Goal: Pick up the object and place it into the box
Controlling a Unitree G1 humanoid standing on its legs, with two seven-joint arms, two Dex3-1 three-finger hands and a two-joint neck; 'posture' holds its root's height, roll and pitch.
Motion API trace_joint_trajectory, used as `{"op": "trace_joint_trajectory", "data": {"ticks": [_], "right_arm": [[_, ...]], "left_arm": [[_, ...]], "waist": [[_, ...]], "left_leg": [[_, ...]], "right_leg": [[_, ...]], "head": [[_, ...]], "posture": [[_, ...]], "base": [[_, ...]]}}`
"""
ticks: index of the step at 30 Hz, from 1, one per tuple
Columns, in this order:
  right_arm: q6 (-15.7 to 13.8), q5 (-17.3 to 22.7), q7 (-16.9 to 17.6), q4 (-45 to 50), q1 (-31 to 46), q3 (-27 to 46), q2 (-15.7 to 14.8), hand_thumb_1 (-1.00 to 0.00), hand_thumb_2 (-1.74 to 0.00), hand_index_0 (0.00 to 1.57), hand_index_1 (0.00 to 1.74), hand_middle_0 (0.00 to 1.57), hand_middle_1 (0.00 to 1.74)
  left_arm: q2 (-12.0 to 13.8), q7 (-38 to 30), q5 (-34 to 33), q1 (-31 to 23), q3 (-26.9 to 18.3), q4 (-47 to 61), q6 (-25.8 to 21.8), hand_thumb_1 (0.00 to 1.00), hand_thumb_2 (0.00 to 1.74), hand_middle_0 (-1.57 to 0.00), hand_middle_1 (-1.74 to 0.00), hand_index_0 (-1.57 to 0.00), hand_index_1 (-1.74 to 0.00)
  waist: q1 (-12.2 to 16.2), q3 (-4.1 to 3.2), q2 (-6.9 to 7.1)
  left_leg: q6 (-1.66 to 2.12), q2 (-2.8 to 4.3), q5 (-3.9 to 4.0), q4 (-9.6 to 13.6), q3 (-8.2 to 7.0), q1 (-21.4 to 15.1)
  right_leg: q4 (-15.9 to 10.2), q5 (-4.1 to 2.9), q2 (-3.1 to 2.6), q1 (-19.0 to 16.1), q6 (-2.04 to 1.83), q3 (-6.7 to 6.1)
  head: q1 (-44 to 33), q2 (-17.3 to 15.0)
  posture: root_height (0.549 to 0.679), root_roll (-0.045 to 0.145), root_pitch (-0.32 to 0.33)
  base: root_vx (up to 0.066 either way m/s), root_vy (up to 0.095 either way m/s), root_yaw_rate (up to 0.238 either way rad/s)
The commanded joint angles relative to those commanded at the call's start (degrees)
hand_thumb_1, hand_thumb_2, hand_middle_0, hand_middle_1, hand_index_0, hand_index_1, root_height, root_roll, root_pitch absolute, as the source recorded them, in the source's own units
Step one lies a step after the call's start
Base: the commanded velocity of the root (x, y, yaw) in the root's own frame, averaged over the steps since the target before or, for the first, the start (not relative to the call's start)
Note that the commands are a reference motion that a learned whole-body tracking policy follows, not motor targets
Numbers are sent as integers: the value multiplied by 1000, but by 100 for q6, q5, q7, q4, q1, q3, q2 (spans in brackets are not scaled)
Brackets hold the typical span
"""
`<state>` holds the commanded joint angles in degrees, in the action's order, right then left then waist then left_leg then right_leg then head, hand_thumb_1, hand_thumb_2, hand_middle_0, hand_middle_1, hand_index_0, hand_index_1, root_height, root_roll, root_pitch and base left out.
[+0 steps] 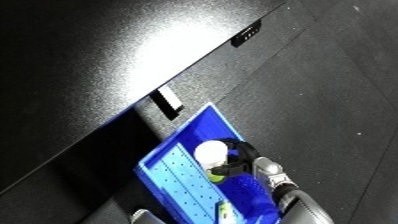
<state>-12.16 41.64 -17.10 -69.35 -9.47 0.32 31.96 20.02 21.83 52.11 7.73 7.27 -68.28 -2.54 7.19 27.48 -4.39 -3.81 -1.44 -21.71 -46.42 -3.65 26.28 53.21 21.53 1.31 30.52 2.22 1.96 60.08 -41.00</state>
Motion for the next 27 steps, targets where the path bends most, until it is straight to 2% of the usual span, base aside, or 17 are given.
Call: {"op": "trace_joint_trajectory", "data": {"ticks": [6, 11, 16, 23, 27], "right_arm": [[71, -126, -106, 70, -69, -193, -63, 0, 0, 0, 0, 0, 0], [164, -82, -357, 111, -157, -338, -117, 0, 0, 0, 0, 0, 0], [227, -162, -446, 251, -231, -493, -214, 0, 0, 0, 0, 0, 0], [227, -281, -424, 546, -411, -732, -316, 0, 0, 0, 0, 0, 0], [340, -547, -356, 840, -500, -907, -366, 0, 0, 0, 0, 0, 0]], "left_arm": [[8, -11, -15, 6, 81, -18, 21, 0, 0, 0, 0, 0, 0], [37, -59, -84, 68, 126, 2, 1, 0, 0, 0, 0, 0, 0], [77, -139, -191, 126, 190, 74, 29, 0, 0, 0, 0, 0, 0], [92, -152, -338, 178, 300, 137, 71, 0, 0, 0, 0, 0, 0], [101, -206, -409, 222, 328, 208, 94, 0, 0, 0, 0, 0, 0]], "waist": [[-62, -14, 29], [-142, -23, 54], [-224, -32, 89], [-366, -26, 126], [-432, -11, 153]], "left_leg": [[6, -7, 11, -13, 33, 45], [7, -16, 15, -51, 71, 79], [18, -18, 28, -73, 111, 99], [27, -52, 63, -103, 190, 131], [35, -71, 83, -128, 234, 165]], "right_leg": [[21, 13, 5, 13, 9, 35], [67, 35, 32, 15, 15, 61], [94, 49, 74, -8, 9, 93], [99, 45, 149, -36, 2, 150], [93, 39, 207, -36, -10, 185]], "head": [[-168, -92], [-463, -145], [-917, -214], [-1967, -173], [-2842, -63]], "posture": [[618, 53, 25], [617, 53, 21], [616, 53, 16], [616, 53, 11], [617, 53, 10]], "base": [[-10, -30, 46], [-6, -36, 70], [-2, -42, 78], [1, -45, 81], [0, -41, 65]]}}
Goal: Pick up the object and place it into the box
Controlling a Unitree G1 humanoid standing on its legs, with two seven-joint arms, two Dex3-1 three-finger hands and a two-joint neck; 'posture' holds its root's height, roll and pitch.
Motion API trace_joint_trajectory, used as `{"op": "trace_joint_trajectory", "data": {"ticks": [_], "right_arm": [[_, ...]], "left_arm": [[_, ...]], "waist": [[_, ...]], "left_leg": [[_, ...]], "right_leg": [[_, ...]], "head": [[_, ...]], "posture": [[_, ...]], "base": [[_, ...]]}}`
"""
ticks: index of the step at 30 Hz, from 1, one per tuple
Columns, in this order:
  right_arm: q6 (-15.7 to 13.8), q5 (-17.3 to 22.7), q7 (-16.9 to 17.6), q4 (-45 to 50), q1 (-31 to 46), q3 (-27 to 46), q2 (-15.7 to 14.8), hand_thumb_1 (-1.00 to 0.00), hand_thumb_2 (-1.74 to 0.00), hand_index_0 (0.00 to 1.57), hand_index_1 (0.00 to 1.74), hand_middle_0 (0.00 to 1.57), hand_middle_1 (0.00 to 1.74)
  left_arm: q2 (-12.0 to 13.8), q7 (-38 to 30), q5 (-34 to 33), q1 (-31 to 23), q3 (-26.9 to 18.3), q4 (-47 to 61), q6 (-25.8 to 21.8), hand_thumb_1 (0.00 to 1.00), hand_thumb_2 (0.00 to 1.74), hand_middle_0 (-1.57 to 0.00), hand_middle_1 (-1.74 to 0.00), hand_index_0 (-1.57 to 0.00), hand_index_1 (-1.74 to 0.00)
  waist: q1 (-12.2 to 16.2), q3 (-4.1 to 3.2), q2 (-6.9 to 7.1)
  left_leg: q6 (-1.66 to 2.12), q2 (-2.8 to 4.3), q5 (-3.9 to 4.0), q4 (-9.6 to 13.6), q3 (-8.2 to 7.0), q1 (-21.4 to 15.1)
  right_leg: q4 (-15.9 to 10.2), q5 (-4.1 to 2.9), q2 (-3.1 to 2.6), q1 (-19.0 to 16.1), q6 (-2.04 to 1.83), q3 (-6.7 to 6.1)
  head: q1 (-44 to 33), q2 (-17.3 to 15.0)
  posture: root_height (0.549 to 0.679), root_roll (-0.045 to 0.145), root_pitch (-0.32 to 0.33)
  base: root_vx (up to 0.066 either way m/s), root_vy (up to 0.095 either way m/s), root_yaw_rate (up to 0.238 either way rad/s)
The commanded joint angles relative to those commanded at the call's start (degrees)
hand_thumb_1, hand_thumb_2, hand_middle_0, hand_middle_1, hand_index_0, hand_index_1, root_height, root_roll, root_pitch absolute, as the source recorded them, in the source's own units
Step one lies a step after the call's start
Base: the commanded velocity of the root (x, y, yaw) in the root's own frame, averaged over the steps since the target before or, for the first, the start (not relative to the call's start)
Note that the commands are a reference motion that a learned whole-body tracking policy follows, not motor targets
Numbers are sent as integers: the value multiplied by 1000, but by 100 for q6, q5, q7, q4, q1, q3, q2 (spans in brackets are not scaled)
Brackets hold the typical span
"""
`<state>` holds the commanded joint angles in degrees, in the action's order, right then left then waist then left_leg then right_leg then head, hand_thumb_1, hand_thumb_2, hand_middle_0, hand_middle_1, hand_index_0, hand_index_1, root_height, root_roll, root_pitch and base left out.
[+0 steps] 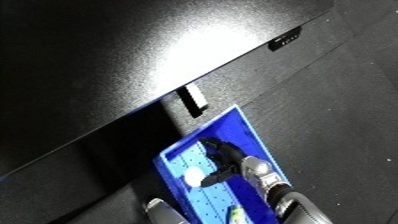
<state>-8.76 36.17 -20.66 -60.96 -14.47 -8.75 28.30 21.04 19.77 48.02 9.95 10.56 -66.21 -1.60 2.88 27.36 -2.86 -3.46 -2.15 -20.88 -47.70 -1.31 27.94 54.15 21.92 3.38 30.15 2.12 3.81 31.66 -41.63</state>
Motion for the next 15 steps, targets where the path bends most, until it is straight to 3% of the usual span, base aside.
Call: {"op": "trace_joint_trajectory", "data": {"ticks": [5, 10, 15], "right_arm": [[337, -186, -135, 316, -35, -224, -42, 0, 0, 0, 0, 0, 0], [548, -268, -124, 415, -116, -344, -69, 0, 0, 0, 0, 0, 0], [663, -245, 55, 455, -248, -398, -139, 0, 0, 0, 0, 0, 0]], "left_arm": [[72, -100, -151, 58, -14, 148, 115, 0, 0, 0, 0, 0, 0], [161, -93, -322, 97, -55, 177, 203, 0, 0, 0, 0, 0, 0], [242, -83, -483, 190, -57, 230, 291, 0, 0, 0, 0, 0, 0]], "waist": [[-76, 11, 41], [-160, -6, 81], [-248, -4, 93]], "left_leg": [[-13, -5, 24, -53, 52, 39], [-18, 21, 61, -112, 95, 74], [1, 11, 153, -99, 132, 119]], "right_leg": [[41, 8, 87, 9, -25, 64], [94, 11, 195, 7, -53, 152], [132, -12, 268, 41, -86, 220]], "head": [[-872, 99], [-1929, 204], [-2913, 265]], "posture": [[615, 51, 6], [614, 48, 0], [613, 46, -2]], "base": [[6, -44, 71], [29, -41, 84], [20, -39, 135]]}}
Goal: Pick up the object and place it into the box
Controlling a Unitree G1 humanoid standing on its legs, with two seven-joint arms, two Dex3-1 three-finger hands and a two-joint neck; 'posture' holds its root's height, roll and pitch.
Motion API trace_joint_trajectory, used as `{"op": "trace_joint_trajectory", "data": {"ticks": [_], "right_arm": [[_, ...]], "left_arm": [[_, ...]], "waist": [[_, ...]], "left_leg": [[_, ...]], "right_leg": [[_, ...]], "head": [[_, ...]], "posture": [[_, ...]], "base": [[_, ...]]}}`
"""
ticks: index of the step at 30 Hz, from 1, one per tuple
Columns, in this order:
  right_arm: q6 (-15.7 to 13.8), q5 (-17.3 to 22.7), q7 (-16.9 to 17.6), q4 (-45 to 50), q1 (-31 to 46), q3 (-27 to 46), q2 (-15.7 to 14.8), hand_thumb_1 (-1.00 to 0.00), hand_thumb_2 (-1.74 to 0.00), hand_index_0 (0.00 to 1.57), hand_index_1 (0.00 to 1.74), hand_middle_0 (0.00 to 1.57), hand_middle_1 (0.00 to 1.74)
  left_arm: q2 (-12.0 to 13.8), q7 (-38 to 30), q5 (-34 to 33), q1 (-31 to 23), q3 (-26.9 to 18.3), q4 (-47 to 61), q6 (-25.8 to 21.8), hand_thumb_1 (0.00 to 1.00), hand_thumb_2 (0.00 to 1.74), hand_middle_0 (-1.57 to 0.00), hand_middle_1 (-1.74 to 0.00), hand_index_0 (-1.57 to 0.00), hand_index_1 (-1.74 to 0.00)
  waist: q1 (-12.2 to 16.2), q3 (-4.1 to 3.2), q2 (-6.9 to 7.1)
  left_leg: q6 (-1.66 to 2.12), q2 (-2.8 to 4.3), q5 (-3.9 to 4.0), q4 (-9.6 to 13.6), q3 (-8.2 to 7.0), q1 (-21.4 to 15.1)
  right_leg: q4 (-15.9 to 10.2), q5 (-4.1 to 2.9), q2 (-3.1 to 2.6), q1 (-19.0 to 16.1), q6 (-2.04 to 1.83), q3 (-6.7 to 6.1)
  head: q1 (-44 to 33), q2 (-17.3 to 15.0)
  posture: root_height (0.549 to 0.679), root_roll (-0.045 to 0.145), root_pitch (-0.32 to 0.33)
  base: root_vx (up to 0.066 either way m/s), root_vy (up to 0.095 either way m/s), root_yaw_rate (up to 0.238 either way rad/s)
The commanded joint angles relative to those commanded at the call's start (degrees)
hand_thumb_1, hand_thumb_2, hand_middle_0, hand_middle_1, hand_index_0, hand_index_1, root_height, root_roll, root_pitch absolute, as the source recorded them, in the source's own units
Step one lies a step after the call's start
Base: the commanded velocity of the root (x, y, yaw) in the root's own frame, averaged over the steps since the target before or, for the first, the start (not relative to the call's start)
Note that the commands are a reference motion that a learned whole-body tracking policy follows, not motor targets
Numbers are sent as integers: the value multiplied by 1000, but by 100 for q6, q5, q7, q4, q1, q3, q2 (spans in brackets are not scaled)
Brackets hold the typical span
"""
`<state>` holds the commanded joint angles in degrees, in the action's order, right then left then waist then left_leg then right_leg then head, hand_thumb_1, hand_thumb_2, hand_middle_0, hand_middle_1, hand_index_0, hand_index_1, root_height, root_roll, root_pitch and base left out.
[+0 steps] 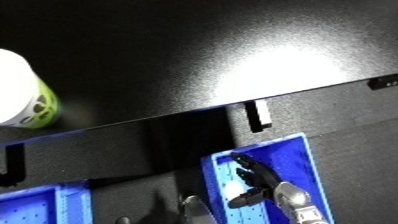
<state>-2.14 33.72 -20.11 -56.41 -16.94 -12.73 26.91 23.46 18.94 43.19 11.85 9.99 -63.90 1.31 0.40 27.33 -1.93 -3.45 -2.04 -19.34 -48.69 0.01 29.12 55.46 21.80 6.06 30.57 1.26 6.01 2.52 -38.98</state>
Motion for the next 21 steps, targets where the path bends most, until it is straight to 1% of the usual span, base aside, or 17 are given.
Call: {"op": "trace_joint_trajectory", "data": {"ticks": [5, 9, 12, 16, 21], "right_arm": [[124, 153, 226, 114, -97, -40, -127, 0, 0, 0, 0, 0, 0], [128, 161, 400, 198, -22, -84, -225, 0, 0, 0, 0, 0, 0], [143, 160, 484, 267, 74, -106, -272, 0, 0, 0, 0, 0, 0], [180, 195, 503, 335, 168, -149, -307, 0, 0, 0, 0, 0, 0], [133, 266, 501, 360, 260, -190, -325, 0, 0, 0, 0, 0, 0]], "left_arm": [[94, 30, -103, 162, 12, 32, 83, 0, 0, 0, 0, 0, 0], [90, 25, -145, 204, 42, 65, 72, 0, 0, 0, 0, 0, 0], [82, 10, -167, 190, 78, 133, 48, 0, 0, 0, 0, 0, 0], [111, 33, -194, 163, 75, 240, 1, 0, 0, 0, 0, 0, 0], [137, 90, -248, 119, 66, 383, -183, 0, 0, 0, 0, 0, 0]], "waist": [[-75, 41, 10], [-111, 77, 29], [-136, 96, 39], [-169, 120, 49], [-184, 157, 66]], "left_leg": [[32, -17, 115, 69, 34, 47], [39, -15, 161, 89, 66, 66], [40, -15, 171, 96, 85, 48], [37, -17, 159, 79, 94, 28], [31, -8, 142, 64, 101, 12]], "right_leg": [[16, -40, 63, 47, -55, 71], [76, -25, 109, 69, -84, 117], [101, -5, 138, 48, -98, 135], [117, 8, 168, 28, -118, 152], [126, 13, 185, 16, -139, 162]], "head": [[-669, 72], [-1185, 86], [-1438, 126], [-1581, 128], [-1613, 112]], "posture": [[612, 43, -1], [612, 41, -4], [612, 41, -7], [612, 40, -10], [612, 38, -13]], "base": [[6, -32, 150], [20, -10, 106], [32, -9, 112], [16, -2, 80], [1, 8, 15]]}}
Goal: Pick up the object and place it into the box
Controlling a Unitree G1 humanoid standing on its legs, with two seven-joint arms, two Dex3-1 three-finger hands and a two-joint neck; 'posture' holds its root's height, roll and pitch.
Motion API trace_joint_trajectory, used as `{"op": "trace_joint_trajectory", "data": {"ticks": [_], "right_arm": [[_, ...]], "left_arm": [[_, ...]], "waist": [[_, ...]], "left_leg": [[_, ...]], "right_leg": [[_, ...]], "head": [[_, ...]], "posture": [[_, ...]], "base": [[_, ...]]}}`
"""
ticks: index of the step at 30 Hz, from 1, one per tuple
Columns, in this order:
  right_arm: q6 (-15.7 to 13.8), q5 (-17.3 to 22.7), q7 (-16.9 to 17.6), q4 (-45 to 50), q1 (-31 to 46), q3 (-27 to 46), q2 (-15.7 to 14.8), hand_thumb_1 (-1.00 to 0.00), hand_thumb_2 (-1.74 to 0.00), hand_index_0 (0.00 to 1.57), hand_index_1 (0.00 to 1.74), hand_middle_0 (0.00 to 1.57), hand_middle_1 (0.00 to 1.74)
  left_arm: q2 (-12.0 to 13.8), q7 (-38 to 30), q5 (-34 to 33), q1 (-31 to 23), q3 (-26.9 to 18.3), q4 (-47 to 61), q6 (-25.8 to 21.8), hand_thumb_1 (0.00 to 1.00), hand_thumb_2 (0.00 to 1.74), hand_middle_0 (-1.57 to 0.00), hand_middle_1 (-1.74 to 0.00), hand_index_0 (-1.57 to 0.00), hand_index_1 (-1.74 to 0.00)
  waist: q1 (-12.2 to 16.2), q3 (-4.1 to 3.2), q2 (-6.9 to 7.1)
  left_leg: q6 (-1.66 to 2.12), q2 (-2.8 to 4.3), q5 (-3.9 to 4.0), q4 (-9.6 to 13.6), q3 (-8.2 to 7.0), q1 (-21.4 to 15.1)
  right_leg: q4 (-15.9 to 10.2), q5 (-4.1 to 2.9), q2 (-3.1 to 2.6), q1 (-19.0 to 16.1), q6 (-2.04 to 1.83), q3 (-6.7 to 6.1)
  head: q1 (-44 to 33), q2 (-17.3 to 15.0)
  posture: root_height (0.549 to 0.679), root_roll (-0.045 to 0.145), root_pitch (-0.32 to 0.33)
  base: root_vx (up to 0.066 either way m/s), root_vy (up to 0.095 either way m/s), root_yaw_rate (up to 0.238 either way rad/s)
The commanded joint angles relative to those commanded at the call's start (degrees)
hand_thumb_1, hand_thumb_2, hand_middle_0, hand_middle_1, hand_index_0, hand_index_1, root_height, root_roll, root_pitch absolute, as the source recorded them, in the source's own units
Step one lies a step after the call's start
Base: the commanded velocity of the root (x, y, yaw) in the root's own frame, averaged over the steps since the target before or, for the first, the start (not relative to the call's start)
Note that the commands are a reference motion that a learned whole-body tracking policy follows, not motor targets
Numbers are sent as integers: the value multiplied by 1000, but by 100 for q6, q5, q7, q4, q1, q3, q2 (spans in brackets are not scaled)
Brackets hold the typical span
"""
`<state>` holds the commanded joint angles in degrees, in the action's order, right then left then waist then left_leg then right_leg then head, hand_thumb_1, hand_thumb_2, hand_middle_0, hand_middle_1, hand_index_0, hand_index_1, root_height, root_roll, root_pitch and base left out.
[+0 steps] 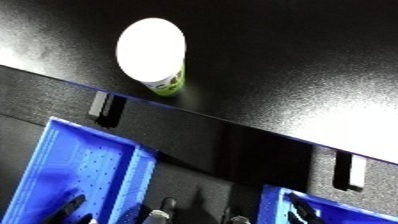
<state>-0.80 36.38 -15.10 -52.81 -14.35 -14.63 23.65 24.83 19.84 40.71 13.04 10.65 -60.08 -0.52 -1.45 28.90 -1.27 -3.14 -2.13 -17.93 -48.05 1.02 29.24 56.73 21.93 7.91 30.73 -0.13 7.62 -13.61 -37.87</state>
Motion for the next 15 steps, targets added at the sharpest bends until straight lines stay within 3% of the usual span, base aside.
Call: {"op": "trace_joint_trajectory", "data": {"ticks": [3, 7, 12, 15], "right_arm": [[-25, 19, 5, -19, 35, 2, -1, 0, 0, 0, 0, 0, 0], [-29, 82, 10, -26, 82, 37, 53, 0, 0, 0, 0, 0, 0], [18, 208, 74, 155, 250, 84, 142, 0, 0, 0, 0, 0, 0], [-45, 315, 90, 222, 450, 120, 183, 0, 0, 0, 0, 0, 0]], "left_arm": [[9, 165, -303, -25, 83, 150, -210, 0, 0, 0, 0, 0, 0], [130, 395, -774, -19, 308, 524, -439, 0, 0, 0, 0, 0, 0], [417, 697, -688, -93, 453, 1337, -313, 0, 0, 0, 0, 0, 0], [902, 873, -300, -269, 511, 2559, 2, 0, 0, 0, 0, 0, 0]], "waist": [[-9, 26, -8], [-19, 67, -39], [-48, 90, -81], [-97, 90, -136]], "left_leg": [[2, 10, 0, 6, -2, -3], [3, 23, -19, -16, -11, 3], [-11, 21, -63, -75, -20, 48], [-14, 16, -86, -86, -12, 96]], "right_leg": [[6, -9, 17, 11, -16, 0], [43, -18, 53, 46, -43, 2], [77, -14, 84, 85, -67, 8], [77, -20, 123, 102, -97, 17]], "head": [[-19, 72], [-126, 408], [-118, 586], [29, 713]], "posture": [[612, 37, -14], [612, 36, -15], [610, 35, -11], [610, 35, -4]], "base": [[-6, 24, -5], [-6, 34, -16], [-9, 29, -21], [-6, 23, 35]]}}
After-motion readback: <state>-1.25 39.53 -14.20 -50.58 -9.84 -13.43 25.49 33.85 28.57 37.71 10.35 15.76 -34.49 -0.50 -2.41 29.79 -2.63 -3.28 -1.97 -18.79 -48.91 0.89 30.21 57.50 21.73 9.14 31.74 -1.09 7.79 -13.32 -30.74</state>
